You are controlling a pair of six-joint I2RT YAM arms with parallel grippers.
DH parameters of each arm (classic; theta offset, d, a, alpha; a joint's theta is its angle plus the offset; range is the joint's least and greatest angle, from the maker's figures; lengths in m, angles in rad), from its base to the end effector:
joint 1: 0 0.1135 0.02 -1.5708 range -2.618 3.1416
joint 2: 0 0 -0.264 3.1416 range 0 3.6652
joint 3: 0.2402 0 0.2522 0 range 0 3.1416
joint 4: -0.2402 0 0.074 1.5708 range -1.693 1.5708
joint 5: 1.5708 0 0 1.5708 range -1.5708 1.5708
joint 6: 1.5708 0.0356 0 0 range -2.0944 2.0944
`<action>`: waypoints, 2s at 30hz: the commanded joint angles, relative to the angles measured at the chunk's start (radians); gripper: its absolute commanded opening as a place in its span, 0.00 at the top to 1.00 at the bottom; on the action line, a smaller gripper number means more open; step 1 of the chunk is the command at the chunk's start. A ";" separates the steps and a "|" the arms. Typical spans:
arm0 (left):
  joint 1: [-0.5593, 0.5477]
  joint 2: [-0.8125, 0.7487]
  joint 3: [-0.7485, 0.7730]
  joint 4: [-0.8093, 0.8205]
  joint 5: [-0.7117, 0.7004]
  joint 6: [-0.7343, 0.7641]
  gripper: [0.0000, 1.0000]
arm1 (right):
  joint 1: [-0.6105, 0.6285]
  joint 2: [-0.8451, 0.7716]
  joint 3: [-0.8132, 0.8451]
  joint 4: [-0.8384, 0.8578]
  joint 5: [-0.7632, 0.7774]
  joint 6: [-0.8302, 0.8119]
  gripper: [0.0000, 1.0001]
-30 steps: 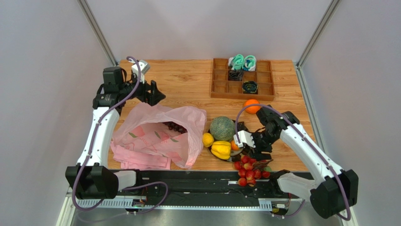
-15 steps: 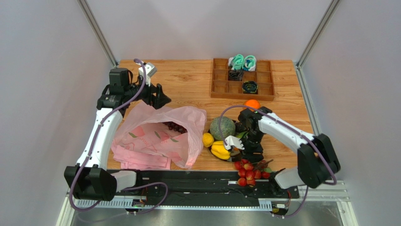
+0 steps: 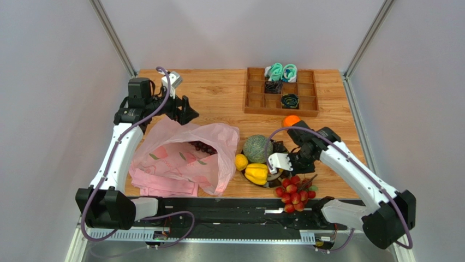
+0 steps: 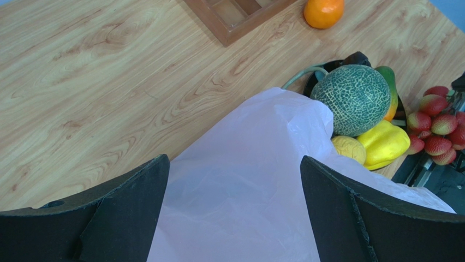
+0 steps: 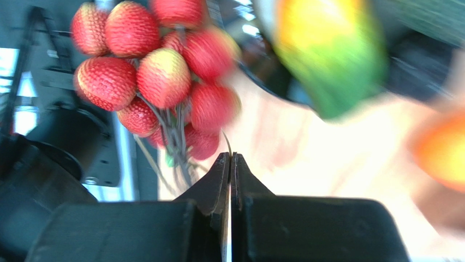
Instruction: Take the fake fruits out of the plastic bag
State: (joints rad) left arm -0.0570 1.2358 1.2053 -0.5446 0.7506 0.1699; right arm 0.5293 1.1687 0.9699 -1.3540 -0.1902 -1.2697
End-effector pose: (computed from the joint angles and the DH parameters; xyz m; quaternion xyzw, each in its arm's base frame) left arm 0.2620 -0.0393 0.3609 0.2665 0.7924 -0.2965 0.4618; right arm 0.1439 0.0920 0.2579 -0.7800 0.6185 0.0853 0.0427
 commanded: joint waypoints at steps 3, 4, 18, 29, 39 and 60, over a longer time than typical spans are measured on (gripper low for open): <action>0.000 0.043 0.065 0.058 0.021 -0.016 0.01 | -0.095 -0.058 0.179 -0.313 0.068 -0.045 1.00; 0.000 0.048 0.075 0.060 0.023 -0.018 0.01 | -0.110 -0.055 0.206 -0.313 0.052 -0.042 1.00; -0.001 0.064 0.097 0.075 0.013 -0.038 0.01 | -0.172 0.106 0.661 -0.140 -0.077 0.073 1.00; -0.001 0.005 0.070 0.051 -0.010 -0.018 0.01 | -0.152 0.192 0.649 0.061 -0.298 0.262 1.00; -0.001 -0.010 0.045 0.048 -0.010 -0.021 0.01 | -0.115 0.155 0.460 0.128 -0.380 0.342 1.00; -0.001 -0.006 0.049 0.051 -0.007 -0.026 0.01 | -0.058 0.229 0.500 0.145 -0.465 0.385 1.00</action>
State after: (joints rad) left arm -0.0570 1.2476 1.2480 -0.5056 0.7315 0.1402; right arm 0.4492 1.3804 1.4334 -1.2530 -0.6025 -0.9115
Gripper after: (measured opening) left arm 0.986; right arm 0.008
